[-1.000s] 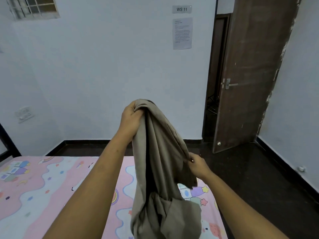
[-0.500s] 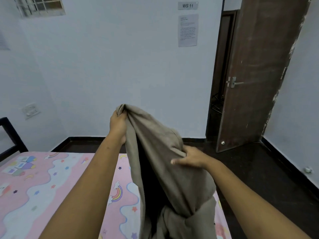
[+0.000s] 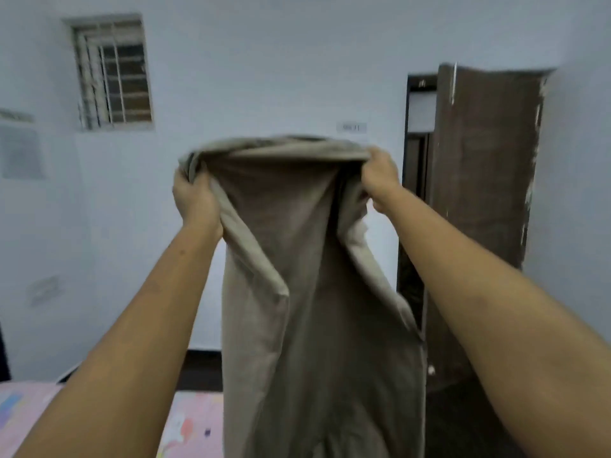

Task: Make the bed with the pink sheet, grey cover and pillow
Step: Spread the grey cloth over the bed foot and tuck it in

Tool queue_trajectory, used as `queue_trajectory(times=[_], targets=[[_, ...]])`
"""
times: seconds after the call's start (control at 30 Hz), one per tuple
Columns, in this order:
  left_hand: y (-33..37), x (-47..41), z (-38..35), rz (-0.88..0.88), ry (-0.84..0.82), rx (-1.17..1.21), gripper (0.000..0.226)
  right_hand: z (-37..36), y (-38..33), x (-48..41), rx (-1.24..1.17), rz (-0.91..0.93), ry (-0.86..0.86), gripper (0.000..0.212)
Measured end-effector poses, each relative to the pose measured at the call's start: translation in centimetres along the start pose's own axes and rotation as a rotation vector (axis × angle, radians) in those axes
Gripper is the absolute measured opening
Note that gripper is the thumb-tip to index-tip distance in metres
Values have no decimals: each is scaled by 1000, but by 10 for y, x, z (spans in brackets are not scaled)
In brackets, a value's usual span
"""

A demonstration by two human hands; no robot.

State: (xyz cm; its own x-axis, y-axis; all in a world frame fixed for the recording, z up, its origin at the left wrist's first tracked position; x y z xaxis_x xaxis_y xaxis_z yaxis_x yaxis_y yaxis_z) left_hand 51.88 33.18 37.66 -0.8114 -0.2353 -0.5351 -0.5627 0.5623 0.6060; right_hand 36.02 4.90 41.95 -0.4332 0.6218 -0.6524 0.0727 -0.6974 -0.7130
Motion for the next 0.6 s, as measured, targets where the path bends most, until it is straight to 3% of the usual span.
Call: queue_trajectory(times=[0.07, 0.1, 0.17, 0.23, 0.33, 0.43, 0.5, 0.6], targets=[[81, 9, -31, -410, -203, -161, 36, 37, -57, -18, -319, 40, 161, 37], [103, 22, -50, -560, -355, -396, 50, 52, -74, -23, -397, 71, 203, 35], [91, 40, -76, -732, -615, -1028, 67, 64, -85, -26, -402, 94, 208, 32], [61, 39, -75, -765, -664, -1397, 57, 62, -77, -23, -335, 93, 170, 38], [29, 27, -54, -642, -592, -1519, 34, 45, -47, -10, -173, 121, 55, 41], [0, 21, -26, -460, -515, -1462, 20, 15, -16, 9, 108, 150, -235, 20], [-16, 13, -5, -234, -427, -1236, 21, -1, 3, 30, 303, 151, -484, 66], [-37, 11, -3, 171, -352, -854, 34, -33, 54, 85, 820, 100, -871, 80]])
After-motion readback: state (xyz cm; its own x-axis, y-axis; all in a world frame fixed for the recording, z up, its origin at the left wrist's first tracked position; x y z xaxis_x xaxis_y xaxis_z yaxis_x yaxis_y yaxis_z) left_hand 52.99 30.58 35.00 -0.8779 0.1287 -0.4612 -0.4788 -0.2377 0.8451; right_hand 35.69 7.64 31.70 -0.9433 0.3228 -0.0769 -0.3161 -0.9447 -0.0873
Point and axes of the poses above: each hand's wrist, its own x-axis away from the middle knuckle, its own z-axis out of the back of the hand, y = z × x, the point moved 8 cm from there along -x, towards the middle knuckle, and after that the axes turned 7 degrees about x, right-handed, at the moved point
